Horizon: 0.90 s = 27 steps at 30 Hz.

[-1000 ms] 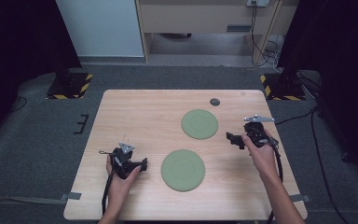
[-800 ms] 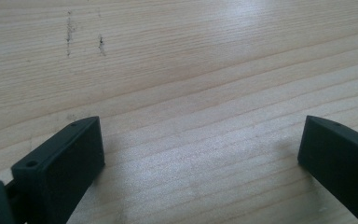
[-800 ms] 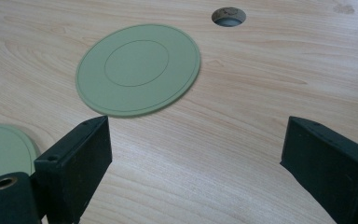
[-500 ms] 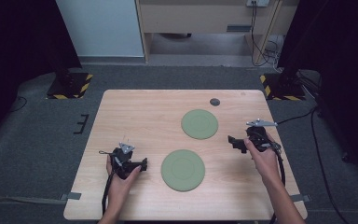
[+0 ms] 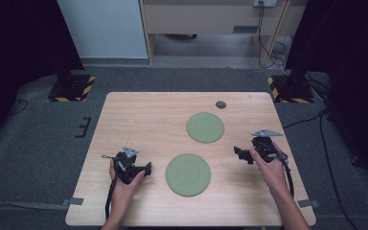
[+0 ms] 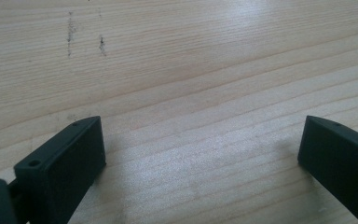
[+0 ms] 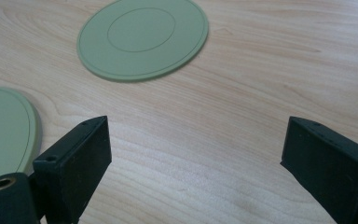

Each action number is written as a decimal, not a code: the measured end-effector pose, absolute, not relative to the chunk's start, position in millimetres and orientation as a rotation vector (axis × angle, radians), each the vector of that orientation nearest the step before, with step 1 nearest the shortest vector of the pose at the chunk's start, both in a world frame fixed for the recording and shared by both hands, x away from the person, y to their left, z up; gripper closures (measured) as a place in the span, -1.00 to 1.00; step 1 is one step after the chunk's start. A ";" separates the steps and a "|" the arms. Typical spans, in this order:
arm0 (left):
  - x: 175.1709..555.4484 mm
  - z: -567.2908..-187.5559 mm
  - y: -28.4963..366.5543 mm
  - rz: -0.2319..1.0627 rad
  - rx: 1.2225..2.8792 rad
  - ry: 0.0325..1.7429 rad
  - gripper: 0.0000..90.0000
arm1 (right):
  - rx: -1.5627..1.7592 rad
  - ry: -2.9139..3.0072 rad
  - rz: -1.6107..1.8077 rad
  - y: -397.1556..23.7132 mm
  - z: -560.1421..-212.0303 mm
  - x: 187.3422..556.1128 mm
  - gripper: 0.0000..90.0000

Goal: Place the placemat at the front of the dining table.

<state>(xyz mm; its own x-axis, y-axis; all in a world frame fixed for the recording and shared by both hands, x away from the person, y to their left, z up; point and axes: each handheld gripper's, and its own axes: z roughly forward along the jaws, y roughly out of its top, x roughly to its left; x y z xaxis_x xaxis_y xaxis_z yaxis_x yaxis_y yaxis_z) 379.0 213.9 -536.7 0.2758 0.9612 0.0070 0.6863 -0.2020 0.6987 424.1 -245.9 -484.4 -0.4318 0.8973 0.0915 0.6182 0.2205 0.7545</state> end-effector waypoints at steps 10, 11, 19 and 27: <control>378.9 -536.7 213.8 0.609 1.966 1.478 -1.00 | 1.418 2.153 1.048 -247.8 -499.5 416.2 -0.82; 378.9 -536.7 213.8 0.609 1.966 1.478 -1.00 | 1.424 2.154 1.048 -247.6 -500.3 415.5 -0.82; 378.8 -536.7 213.7 0.610 1.966 1.478 -1.00 | 1.421 2.169 1.046 -245.2 -509.5 410.2 -0.82; 378.8 -536.7 213.6 0.610 1.965 1.479 -1.00 | 1.422 2.176 1.018 -236.2 -522.2 405.8 -0.85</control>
